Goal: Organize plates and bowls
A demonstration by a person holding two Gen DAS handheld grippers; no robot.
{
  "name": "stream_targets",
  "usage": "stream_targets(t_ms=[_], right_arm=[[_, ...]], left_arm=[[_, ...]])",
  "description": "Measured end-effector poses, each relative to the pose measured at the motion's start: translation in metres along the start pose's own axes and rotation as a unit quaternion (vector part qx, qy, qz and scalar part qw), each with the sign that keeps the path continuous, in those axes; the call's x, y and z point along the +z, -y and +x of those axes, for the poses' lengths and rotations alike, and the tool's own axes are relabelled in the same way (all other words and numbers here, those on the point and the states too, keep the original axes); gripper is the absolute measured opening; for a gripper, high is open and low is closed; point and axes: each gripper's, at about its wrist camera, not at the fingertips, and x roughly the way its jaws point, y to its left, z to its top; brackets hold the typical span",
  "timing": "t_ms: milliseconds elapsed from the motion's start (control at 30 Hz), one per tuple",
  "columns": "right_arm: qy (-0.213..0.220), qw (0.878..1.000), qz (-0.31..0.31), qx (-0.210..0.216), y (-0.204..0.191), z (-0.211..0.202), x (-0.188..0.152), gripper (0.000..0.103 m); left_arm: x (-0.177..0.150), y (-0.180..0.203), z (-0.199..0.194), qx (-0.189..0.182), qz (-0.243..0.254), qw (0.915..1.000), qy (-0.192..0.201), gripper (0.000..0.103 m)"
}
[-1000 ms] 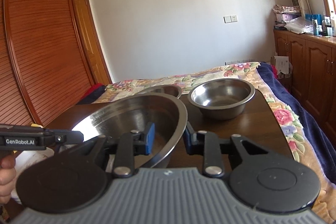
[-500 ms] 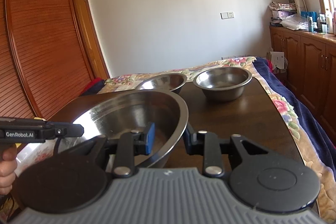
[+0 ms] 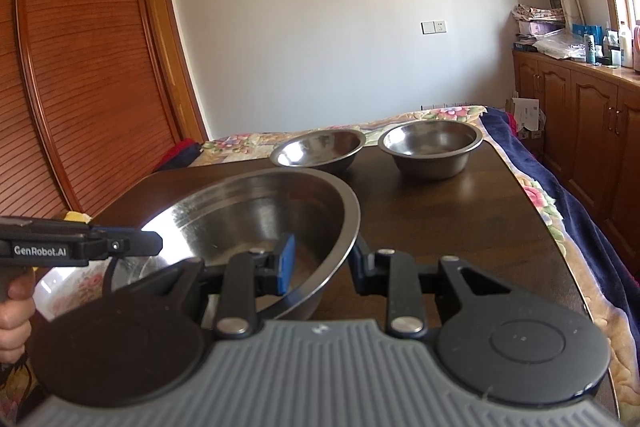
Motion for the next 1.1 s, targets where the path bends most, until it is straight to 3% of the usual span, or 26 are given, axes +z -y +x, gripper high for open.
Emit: stream_targets(t_ms=[1100], right_arm=[[-0.028, 0.999, -0.016, -0.005, -0.007, -0.009, -0.022, 0.032]], left_arm=[[-0.023, 0.002, -0.004, 0.0, 0.018, 0.9996, -0.022, 0.027]])
